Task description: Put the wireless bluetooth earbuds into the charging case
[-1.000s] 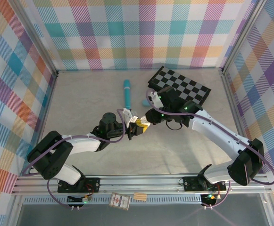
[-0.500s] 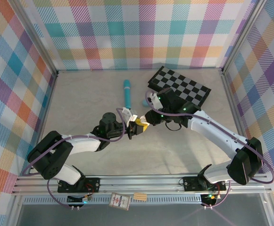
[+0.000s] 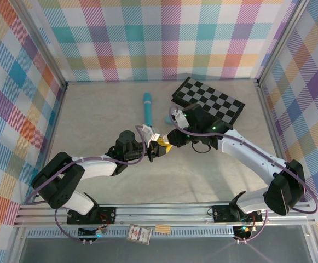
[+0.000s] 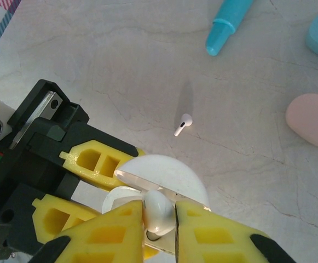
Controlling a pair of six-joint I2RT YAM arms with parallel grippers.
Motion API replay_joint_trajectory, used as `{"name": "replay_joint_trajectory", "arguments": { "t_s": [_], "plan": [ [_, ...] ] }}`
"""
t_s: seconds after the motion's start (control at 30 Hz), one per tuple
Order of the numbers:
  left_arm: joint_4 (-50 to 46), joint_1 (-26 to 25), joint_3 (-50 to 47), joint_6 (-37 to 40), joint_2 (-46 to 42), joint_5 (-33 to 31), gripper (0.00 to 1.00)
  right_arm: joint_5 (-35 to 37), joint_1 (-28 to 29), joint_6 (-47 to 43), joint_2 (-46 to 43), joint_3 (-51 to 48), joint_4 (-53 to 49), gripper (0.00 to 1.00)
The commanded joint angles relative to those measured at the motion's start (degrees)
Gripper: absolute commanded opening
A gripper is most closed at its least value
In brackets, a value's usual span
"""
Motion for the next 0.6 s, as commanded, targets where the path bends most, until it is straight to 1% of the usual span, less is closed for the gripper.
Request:
{"name": "replay_joint_trajectory", "arguments": {
  "t_s": [0.0,0.07,0.33,0.37,0.4,0.5,0.57],
  "plan": [
    [3.81,-0.48,2.01,0.39,-0.44,-1.29,0.00,-5.53,0.51,-0.64,-1.88,-1.56,-1.51,0.20],
    [4.00,-0.50,2.23,0.65,-0.48,-1.52,0.00,-5.69,0.56,-1.25,-1.92,-1.49,-2.47,0.20],
    [5.52,-0.48,2.97,2.08,-0.43,0.12,0.00,-5.41,0.58,-2.14,-3.06,-1.32,-2.63,0.26],
    [5.14,-0.48,3.14,2.61,-0.55,0.39,0.00,-5.34,0.58,-1.84,-3.17,-1.31,-2.39,0.28],
    [4.79,-0.46,3.24,3.06,-0.78,0.46,0.00,-4.70,0.58,-1.25,-3.54,-1.39,-2.21,0.34],
    [3.35,-0.48,3.08,4.80,-1.43,-0.06,0.00,-1.47,0.52,0.41,-6.06,-2.39,-0.99,0.47],
    [2.41,-0.39,3.03,5.70,-2.00,-0.33,0.00,1.18,0.58,1.58,-8.21,-3.38,0.09,0.54]
  ]
}}
